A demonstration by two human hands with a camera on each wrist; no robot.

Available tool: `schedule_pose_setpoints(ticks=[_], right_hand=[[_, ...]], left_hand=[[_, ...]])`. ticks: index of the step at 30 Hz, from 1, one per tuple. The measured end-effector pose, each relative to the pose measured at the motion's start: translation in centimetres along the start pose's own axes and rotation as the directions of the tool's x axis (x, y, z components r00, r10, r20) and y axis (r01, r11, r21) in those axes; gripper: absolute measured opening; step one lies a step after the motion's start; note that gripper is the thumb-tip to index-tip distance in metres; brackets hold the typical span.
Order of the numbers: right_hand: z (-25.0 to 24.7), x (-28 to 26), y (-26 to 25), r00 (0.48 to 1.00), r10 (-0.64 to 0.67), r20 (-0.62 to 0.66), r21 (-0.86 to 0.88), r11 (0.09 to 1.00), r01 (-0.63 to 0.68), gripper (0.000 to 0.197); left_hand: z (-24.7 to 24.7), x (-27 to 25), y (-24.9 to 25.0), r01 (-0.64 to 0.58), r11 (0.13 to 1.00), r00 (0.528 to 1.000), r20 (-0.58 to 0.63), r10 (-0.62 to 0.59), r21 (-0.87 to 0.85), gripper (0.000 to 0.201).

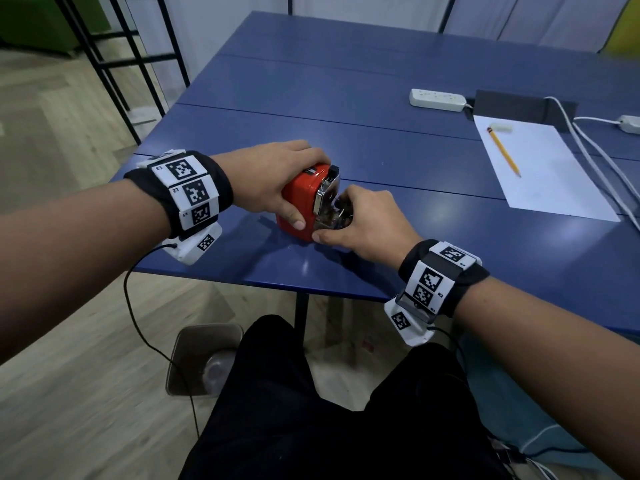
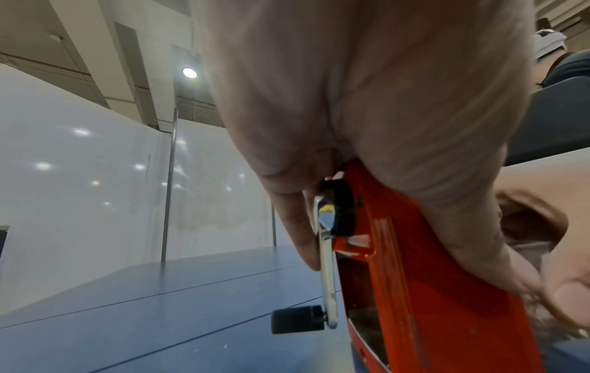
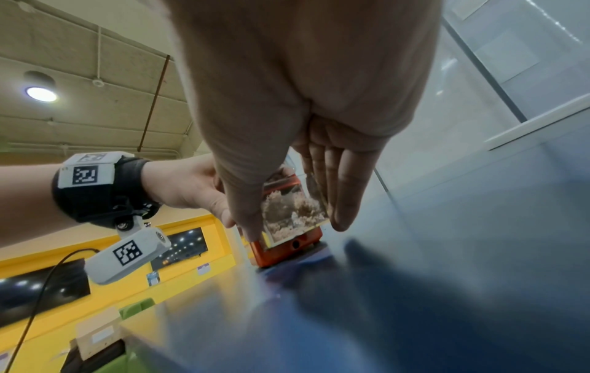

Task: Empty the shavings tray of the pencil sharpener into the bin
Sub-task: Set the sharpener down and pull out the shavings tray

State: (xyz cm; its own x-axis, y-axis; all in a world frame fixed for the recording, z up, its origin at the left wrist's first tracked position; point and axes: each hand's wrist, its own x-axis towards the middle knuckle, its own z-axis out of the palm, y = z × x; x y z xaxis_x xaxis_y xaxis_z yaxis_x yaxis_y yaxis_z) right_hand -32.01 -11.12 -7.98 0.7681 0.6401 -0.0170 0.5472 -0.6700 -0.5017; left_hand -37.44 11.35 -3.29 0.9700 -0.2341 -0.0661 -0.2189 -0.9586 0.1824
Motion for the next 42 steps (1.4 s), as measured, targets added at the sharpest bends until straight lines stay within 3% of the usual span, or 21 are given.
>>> schedule_pose_setpoints(ticks=[8, 13, 22, 42], right_hand=[[-0.4, -0.2, 0.0, 1.000, 0.005, -0.002, -0.023, 1.000, -0.005, 0.065], [0.0, 0.1, -0.5, 0.998, -0.053, 0.030, -0.015, 0.998, 0.053, 0.105], [0.6, 0.7, -0.3, 1.000, -0.018, -0.009, -0.028, 0.999, 0.018, 0.072], [0.6, -0.1, 0.0, 0.999, -0.007, -0.038, -0.042, 0.999, 0.005, 0.073]], left_hand=[[-0.3, 0.1, 0.2, -0.004, 1.000, 1.000, 0.000, 0.004, 0.012, 0.100], [-0.7, 0.2, 0.7, -0.009, 0.999, 1.000, 0.022, 0.009, 0.036, 0.113], [-0.7, 0.9, 0.6, -0.016, 0.999, 0.998, 0.056, 0.014, 0.049, 0.096], [-0.5, 1.1, 0.3, -0.034, 0.998, 0.998, 0.056, 0.032, 0.043, 0.096]])
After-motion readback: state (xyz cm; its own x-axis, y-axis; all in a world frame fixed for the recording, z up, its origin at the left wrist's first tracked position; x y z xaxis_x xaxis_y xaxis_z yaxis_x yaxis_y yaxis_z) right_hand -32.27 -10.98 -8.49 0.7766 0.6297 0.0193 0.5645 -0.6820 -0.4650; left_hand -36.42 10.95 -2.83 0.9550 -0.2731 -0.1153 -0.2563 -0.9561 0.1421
